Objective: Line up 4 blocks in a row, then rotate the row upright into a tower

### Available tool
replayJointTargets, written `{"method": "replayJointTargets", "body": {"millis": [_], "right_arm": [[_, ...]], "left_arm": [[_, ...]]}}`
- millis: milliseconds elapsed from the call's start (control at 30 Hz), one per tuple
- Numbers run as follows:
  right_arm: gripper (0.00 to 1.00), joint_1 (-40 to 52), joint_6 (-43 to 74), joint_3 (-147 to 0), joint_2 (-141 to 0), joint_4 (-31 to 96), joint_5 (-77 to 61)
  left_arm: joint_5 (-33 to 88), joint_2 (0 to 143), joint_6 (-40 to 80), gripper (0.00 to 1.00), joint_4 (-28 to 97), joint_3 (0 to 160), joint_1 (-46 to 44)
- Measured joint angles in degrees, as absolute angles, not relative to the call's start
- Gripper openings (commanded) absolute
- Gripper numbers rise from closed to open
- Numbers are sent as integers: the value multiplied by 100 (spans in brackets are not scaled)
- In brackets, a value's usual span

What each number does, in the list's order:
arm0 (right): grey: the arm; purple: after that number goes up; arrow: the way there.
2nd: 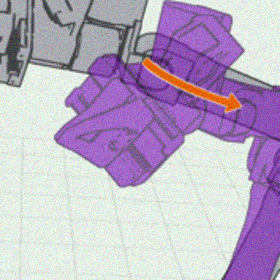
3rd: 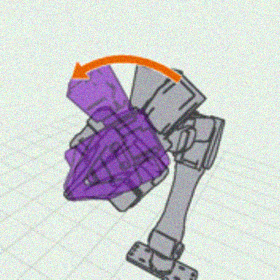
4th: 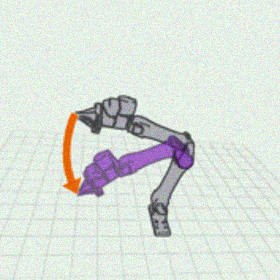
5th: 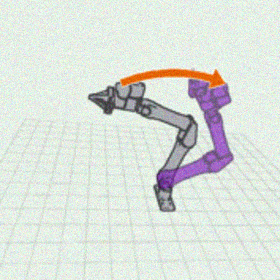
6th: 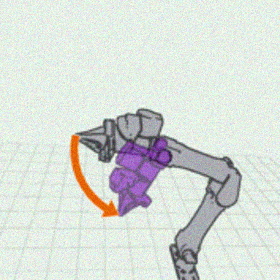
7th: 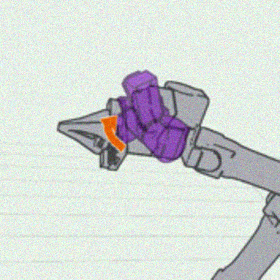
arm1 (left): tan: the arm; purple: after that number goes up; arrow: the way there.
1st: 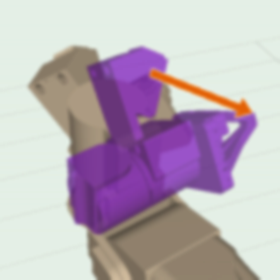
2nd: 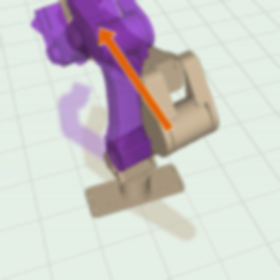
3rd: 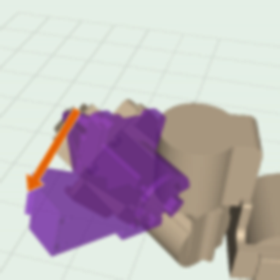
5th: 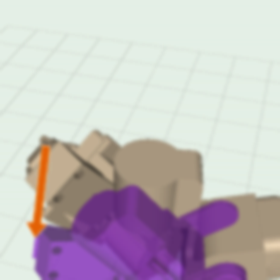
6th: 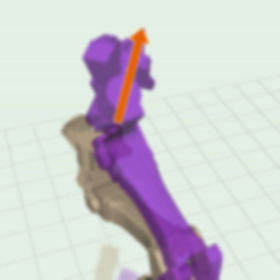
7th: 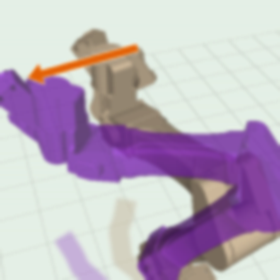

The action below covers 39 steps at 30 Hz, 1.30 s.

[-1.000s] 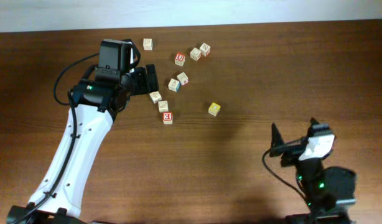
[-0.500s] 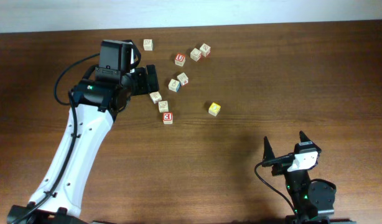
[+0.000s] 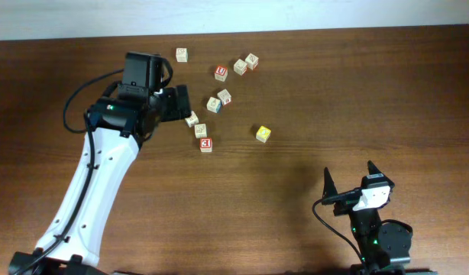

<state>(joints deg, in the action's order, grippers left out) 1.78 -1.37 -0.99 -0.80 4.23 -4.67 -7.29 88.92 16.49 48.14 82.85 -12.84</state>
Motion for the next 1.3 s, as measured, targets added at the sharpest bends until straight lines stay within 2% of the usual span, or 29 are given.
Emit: {"method": "replayJointTargets", "body": {"millis": [133,233,333,433,633,833,1300], "right_arm": [[98,180,-134,-93,-80,421,-467],[98,180,-139,-89,-75,412,-467],[98,178,-134,-86,-60,412,-467],[98,178,-132,-84,-58,401,-467],[98,180,-137,-84,-58,408,-467],[98,178,-137,-84,-58,408,-467],[98,178,-137,-84,-58,405,-467]], "left_arm": [[-1168,8318,1402,99,4368,7940,-1271],[-1092,6676,777,99,3656,7039,-1020],[-545,4676,99,99,2486,5347,-274],[-115,3448,-478,99,1682,3824,161],[130,1367,-987,99,593,1514,320],[108,670,-1291,99,-75,405,303],[1,89,-1697,99,493,106,187]]}}
